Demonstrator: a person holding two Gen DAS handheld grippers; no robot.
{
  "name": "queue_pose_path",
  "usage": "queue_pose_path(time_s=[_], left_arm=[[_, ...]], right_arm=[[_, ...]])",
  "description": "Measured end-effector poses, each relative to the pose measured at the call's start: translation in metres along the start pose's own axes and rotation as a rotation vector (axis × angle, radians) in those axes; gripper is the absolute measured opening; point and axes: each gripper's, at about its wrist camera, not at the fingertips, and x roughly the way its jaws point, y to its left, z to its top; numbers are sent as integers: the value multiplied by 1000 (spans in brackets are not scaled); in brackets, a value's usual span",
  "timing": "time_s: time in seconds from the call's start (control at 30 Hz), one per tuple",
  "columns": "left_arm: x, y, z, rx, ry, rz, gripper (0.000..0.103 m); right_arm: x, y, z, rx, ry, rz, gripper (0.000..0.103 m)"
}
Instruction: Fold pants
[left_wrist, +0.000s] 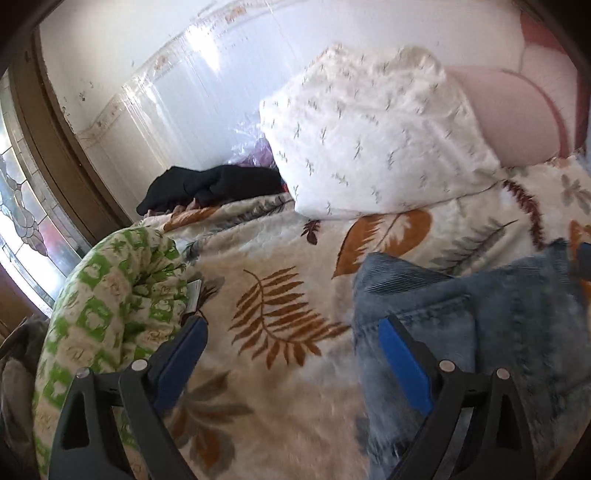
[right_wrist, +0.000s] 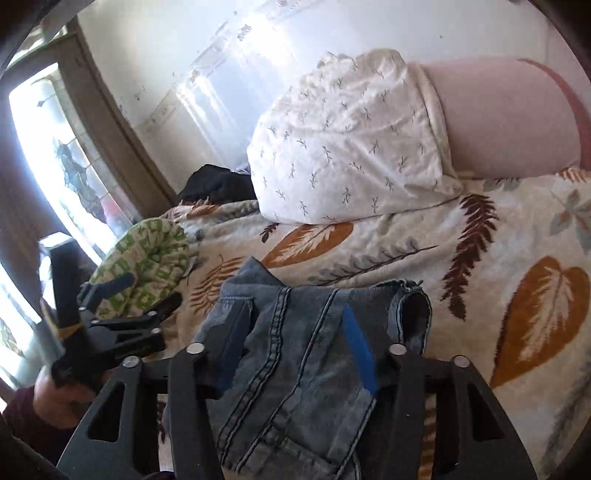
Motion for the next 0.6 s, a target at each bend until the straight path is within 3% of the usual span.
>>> queue_pose_path(time_s=[0.07, 0.33, 0.5, 0.6], left_arm=[[14, -6, 4, 13, 6, 1, 95], [60, -35, 7, 52, 62, 21, 95], [77, -43, 2, 39, 65, 24, 96], [79, -35, 4, -3, 104, -4, 98]], right_arm=[[10, -8, 3, 27, 21, 2, 40], [56, -49, 0, 102, 120, -97, 38], [75, -84, -9, 238, 194, -48, 37], [72, -84, -9, 254, 188, -46, 37]])
